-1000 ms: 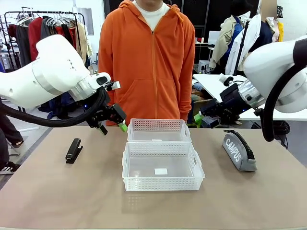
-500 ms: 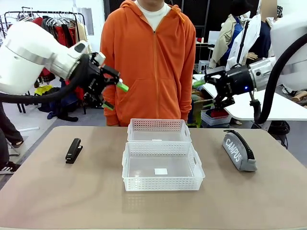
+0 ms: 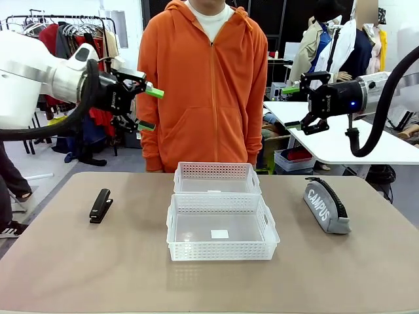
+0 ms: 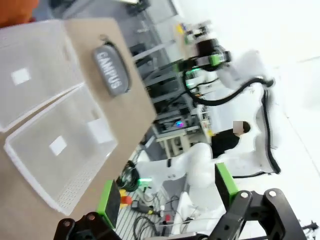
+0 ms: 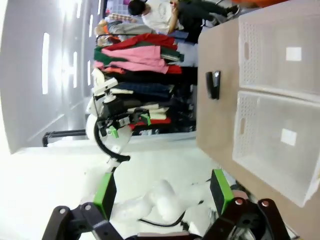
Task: Distribute items into two baskets.
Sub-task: Pick up the Pencil pouch that the person points to.
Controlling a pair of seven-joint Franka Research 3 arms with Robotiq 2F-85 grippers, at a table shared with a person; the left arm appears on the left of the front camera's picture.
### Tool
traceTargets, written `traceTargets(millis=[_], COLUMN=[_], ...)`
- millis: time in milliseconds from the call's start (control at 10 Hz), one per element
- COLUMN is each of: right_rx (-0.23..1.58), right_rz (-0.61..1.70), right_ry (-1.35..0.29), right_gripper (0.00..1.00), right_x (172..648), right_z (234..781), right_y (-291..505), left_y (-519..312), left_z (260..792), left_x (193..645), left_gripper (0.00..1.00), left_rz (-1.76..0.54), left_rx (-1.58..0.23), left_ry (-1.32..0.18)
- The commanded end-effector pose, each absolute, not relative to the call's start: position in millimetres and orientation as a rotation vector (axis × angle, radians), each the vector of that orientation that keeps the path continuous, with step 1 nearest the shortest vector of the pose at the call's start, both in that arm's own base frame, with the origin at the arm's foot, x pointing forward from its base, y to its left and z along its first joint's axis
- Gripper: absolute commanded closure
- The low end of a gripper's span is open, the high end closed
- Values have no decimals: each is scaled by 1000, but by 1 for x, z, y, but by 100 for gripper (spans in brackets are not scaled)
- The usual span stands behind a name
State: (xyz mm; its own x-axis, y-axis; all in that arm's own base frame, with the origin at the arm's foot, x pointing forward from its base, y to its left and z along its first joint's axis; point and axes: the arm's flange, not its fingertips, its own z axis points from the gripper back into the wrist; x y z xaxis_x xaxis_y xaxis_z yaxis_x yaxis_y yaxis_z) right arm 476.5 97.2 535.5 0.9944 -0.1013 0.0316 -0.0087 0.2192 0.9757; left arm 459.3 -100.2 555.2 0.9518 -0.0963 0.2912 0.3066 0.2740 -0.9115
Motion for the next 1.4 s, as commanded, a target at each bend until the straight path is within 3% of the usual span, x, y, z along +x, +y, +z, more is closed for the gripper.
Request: traceTargets(millis=[0,700,1300], right_rx=[1432,1547,1514], right_rz=[-102,-35,-14], right_ry=[-9,-32,-61], right_gripper=[0,0,0], right_x=[492,499,499], right_z=[537,540,538], right_y=[91,83,79], left_y=[-91,-87,-81], left_z=[554,555,557], left_x=[466,469,472], left_gripper=[0,0,0], left_rz=[-305,-277,-198], left_rx=[-1434,-1498,-1505], left_ry=[-190,-212,-243])
